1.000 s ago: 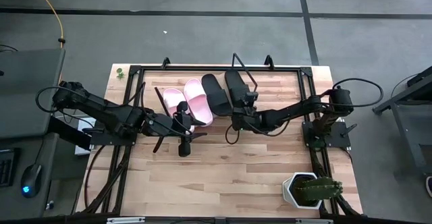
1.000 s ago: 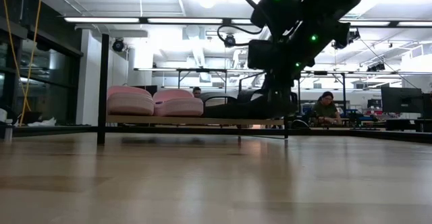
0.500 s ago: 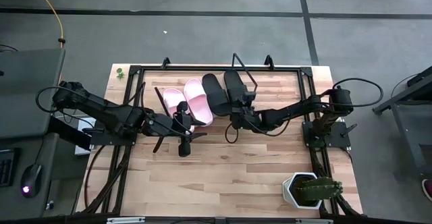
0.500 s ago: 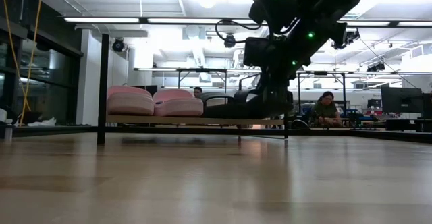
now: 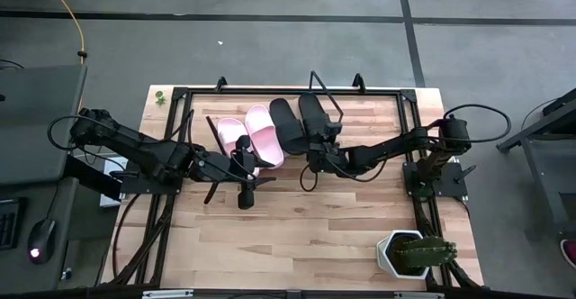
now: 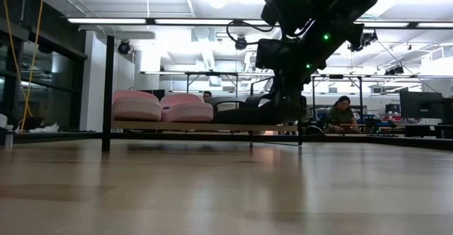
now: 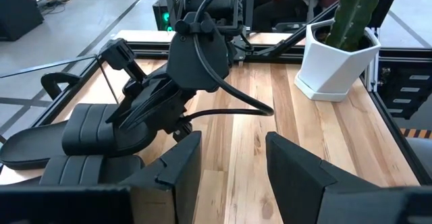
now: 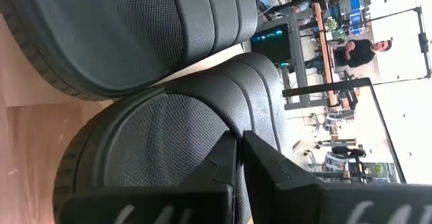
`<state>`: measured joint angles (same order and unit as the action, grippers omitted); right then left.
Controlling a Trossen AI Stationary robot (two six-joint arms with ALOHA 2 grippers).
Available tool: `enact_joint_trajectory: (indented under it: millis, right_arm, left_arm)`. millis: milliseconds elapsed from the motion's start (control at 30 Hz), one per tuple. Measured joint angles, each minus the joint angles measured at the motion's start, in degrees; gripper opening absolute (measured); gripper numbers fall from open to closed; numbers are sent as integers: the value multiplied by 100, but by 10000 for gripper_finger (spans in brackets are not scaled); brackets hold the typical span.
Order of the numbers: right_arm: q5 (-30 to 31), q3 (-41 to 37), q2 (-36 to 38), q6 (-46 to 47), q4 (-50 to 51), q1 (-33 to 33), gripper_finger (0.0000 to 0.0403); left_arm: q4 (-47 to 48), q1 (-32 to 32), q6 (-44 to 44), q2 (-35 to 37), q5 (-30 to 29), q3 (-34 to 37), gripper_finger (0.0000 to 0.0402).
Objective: Pick and place slides into the shelf
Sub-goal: Put the black slide on the shelf, then return to Home Position
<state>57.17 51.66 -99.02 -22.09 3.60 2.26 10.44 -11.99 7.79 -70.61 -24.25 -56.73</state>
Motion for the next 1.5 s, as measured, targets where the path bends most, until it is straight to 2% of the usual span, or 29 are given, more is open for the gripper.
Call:
enact_joint_trajectory:
  millis: [133,500,600,833,967,1167,1500]
  right_arm:
    - [127,2,0,17,2,6,0]
    - [-49,2,0,152,173,38,4]
    - [-30,2,0,154,175,77,25]
    - [391,2,0,96,175,195,107]
    - [492,2,1,52,147,325,136]
    - [536,4,116,61,130,375,157]
    - [452,4,859,272,133,597,158]
  left_arm:
    - [0,-2,0,0,0,0,150]
    - [0,-2,-1,0,0,0,150]
    - [0,0,-2,0,0,0,150]
    - [0,0,0,0,-1,0,150]
    - [0,-2,-2,0,0,0,150]
    - [0,-2,0,0,-2,0,150]
    - [2,0,-2,0,0,0,150]
